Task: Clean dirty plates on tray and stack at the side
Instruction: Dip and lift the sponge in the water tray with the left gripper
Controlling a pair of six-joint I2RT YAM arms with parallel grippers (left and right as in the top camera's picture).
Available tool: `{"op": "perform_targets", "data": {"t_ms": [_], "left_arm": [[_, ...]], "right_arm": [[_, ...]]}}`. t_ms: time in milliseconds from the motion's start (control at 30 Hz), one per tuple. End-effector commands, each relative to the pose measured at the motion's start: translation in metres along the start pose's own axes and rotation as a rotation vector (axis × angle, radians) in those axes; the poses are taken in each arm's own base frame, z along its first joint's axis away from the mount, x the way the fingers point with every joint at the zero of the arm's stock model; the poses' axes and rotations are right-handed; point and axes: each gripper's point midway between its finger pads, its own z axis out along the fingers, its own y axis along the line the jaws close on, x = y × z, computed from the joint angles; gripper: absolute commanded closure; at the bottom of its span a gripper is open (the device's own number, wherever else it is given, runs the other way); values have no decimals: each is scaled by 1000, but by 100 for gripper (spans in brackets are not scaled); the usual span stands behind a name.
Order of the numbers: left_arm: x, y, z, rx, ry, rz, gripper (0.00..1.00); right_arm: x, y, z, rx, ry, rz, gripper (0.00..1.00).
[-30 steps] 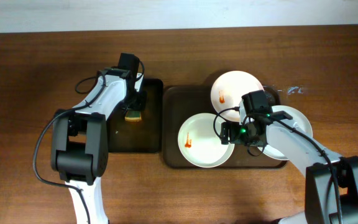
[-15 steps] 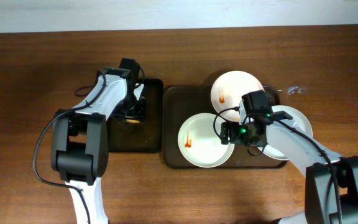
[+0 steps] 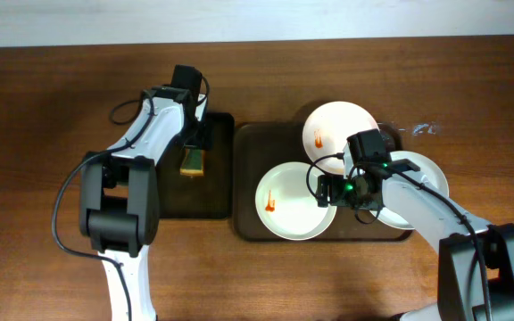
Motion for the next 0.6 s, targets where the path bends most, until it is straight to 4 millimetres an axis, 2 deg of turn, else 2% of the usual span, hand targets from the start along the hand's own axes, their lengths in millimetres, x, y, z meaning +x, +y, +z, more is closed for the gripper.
{"op": "perform_targets", "data": {"t_ms": [0, 33, 67, 100, 133, 167, 333, 433, 467, 500, 567], "left_arm": [[12, -7, 24, 32, 57, 4, 96], [12, -7, 24, 32, 57, 5, 100], [12, -8, 23, 37, 57, 4, 88], [14, -11, 21, 56, 70, 4, 26], [19, -14, 21, 78, 90, 3, 18], [22, -14, 20, 78, 106, 3, 14], [42, -14, 17, 75, 188, 3, 14], [53, -14, 15, 79, 234, 2, 16], [56, -15, 14, 85, 246, 1, 20], [61, -15, 13, 86, 266, 0, 23], [64, -15, 12, 86, 278, -1, 23]], "right_arm": [[2, -3, 2, 11, 6, 3, 2], [2, -3, 2, 11, 6, 3, 2], [2, -3, 2, 11, 6, 3, 2], [2, -3, 2, 11, 6, 3, 2], [2, -3, 2, 11, 6, 3, 2], [2, -3, 2, 11, 6, 3, 2], [1, -3, 2, 10, 2, 2, 2], [6, -1, 2, -4, 23, 4, 2], [7, -1, 2, -4, 25, 4, 2], [9, -1, 2, -1, 36, 7, 33], [12, -2, 2, 3, 45, 41, 84]]}}
